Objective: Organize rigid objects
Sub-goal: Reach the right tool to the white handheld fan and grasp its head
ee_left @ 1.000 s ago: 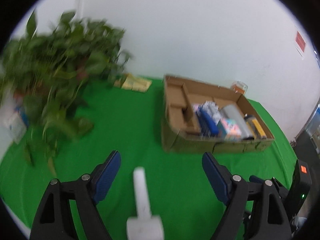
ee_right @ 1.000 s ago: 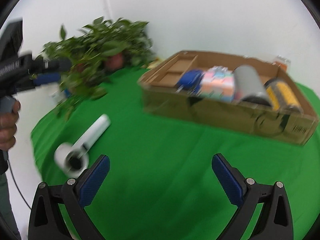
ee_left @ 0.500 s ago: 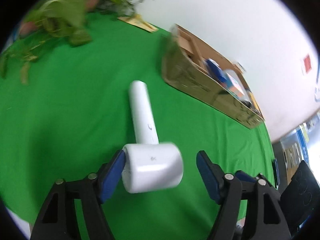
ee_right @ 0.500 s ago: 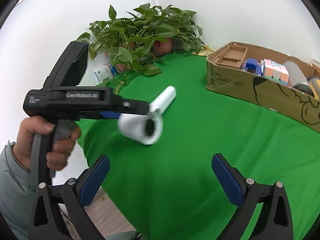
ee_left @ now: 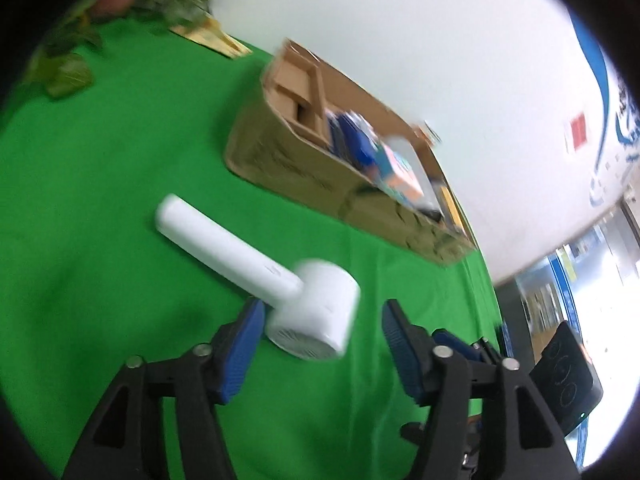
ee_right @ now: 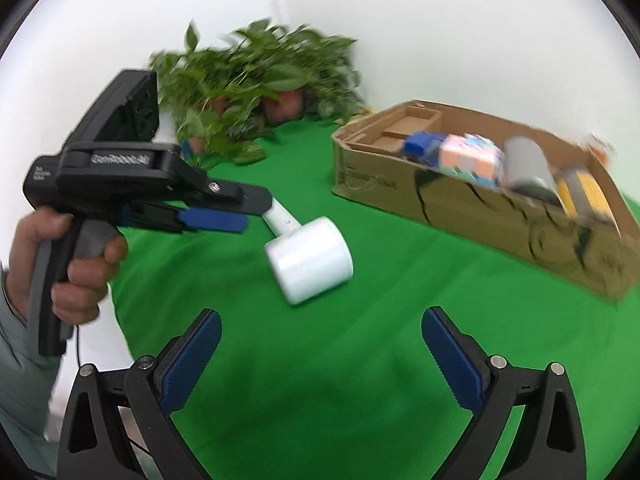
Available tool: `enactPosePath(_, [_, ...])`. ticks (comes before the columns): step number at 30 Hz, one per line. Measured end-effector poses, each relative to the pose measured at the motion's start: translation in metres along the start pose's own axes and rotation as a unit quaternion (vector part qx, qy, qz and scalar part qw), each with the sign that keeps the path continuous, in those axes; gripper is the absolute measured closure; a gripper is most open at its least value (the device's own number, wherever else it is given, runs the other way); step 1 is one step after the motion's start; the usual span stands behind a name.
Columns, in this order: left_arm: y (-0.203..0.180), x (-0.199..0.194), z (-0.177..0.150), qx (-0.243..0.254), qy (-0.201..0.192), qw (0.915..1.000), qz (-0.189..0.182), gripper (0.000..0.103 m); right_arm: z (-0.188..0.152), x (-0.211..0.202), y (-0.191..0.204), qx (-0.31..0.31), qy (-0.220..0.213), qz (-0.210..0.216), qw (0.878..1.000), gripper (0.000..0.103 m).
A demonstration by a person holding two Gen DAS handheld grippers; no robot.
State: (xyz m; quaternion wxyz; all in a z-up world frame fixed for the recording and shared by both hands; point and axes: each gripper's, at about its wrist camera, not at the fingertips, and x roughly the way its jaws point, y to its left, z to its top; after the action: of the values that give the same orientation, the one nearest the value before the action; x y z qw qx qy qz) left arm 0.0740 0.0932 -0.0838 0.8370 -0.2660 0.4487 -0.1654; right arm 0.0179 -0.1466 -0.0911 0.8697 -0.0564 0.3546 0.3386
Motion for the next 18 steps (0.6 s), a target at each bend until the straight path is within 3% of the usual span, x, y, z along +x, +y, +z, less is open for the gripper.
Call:
enactPosePath(7, [0.026,0.008,0.014,-0.058,0.000,0.9976,0.038,0.041,0.046,0.066,0.002,-0.093,0.050,0.043,0.993,0.002])
enactPosePath(9, [0.029,0.014,0.016,-0.062,0.002,0.9970,0.047,0.041,0.048,0.084,0.003,-0.092,0.067,0.056,0.992,0.009])
enactPosePath(11, [0.031,0.018,0.019,-0.058,-0.002,0.9972,0.047,0.041,0.048,0.095,0.004,-0.076,0.088,0.063,0.991,0.032])
enactPosePath(14, [0.032,0.023,0.023,-0.053,0.005,0.9975,0.047,0.041,0.039,0.087,0.017,-0.069,0.089,0.061,0.992,0.047])
enactPosePath(17, [0.033,0.030,0.024,-0.054,0.015,0.9975,0.042,0.042,0.031,0.073,0.032,-0.045,0.092,0.073,0.992,0.045])
enactPosePath(18, [0.034,0.032,0.023,-0.054,0.020,0.9974,0.042,0.047,0.029,0.071,0.038,-0.046,0.085,0.069,0.993,0.045])
